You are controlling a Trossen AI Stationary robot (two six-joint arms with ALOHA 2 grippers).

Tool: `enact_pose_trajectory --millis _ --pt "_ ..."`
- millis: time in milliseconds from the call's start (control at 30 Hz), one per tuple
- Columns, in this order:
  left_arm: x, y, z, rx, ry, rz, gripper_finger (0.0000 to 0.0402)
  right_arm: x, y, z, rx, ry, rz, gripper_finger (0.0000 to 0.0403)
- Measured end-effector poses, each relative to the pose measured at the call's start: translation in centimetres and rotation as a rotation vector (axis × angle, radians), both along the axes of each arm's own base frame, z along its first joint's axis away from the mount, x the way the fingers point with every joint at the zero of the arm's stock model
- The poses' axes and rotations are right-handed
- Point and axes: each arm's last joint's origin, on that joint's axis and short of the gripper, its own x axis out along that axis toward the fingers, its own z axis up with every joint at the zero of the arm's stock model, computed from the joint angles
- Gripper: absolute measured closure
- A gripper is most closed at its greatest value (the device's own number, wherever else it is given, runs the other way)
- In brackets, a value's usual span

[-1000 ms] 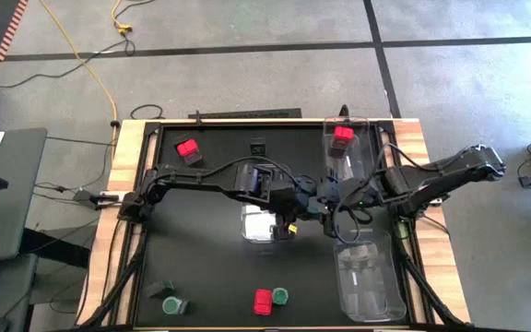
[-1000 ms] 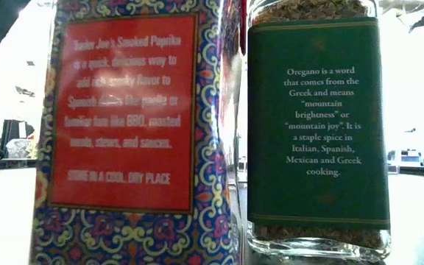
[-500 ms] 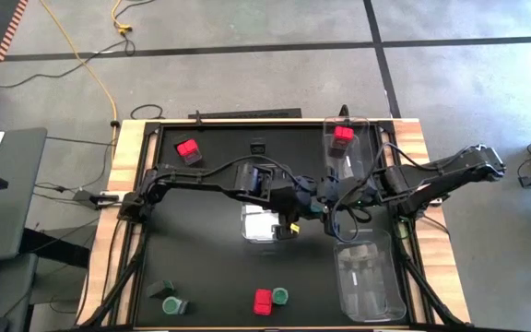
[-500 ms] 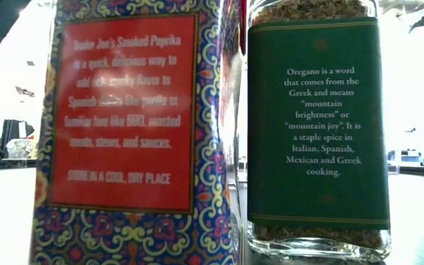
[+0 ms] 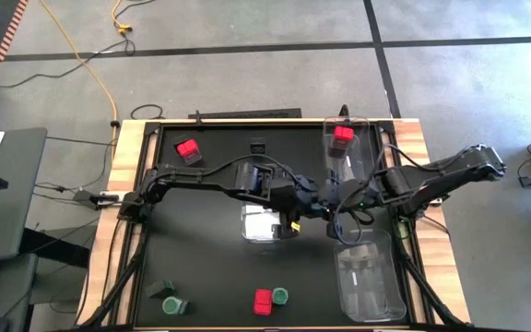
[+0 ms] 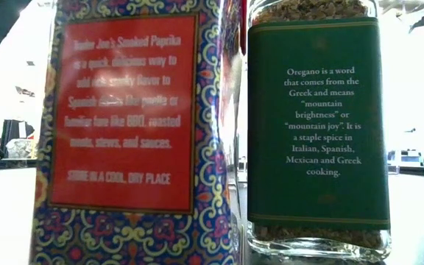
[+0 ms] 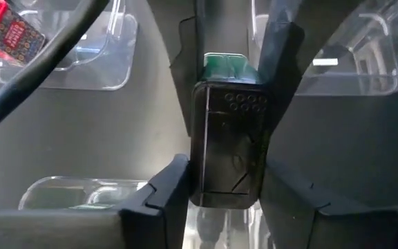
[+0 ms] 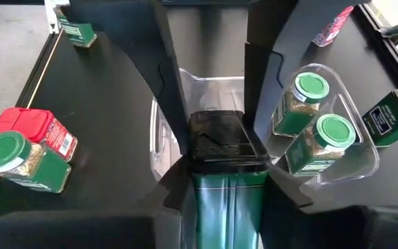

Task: Sort spices by type
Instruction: Put the black seasoning can into the bottom transparent bin

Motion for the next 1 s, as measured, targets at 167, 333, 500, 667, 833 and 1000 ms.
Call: enact_pose_trajectory --millis 167,333,500,667,833,1000 --pt "0.0 0.1 0.0 -0.026 0.0 0.029 0.0229 -0.5 -0.1 0.1 0.023 0.009 -0.02 0.0273" --pt "0.2 0.7 0.0 -0.038 -0.012 0.047 0.0194 -1.0 -0.3 -0.1 0.042 0.058 -0.059 0.0273" --pt "0.2 1.1 0.0 -0.032 -0.011 0.057 0.0146 -2.6 -0.6 0.0 0.07 0.113 -0.121 0.0273" --pt "0.1 1.7 0.2 -0.056 -0.01 0.099 0.0137 -5.9 -0.5 1.0 0.084 0.098 -0.226 0.0273" --pt "-0.4 0.7 1.1 0.047 -0.048 0.067 0.0137 -9.8 0.6 2.2 0.133 -0.008 -0.312 0.0273" --pt "0.0 0.4 -0.1 0.106 -0.044 0.087 0.0136 -12.2 2.1 2.3 0.188 -0.096 -0.345 0.0273"
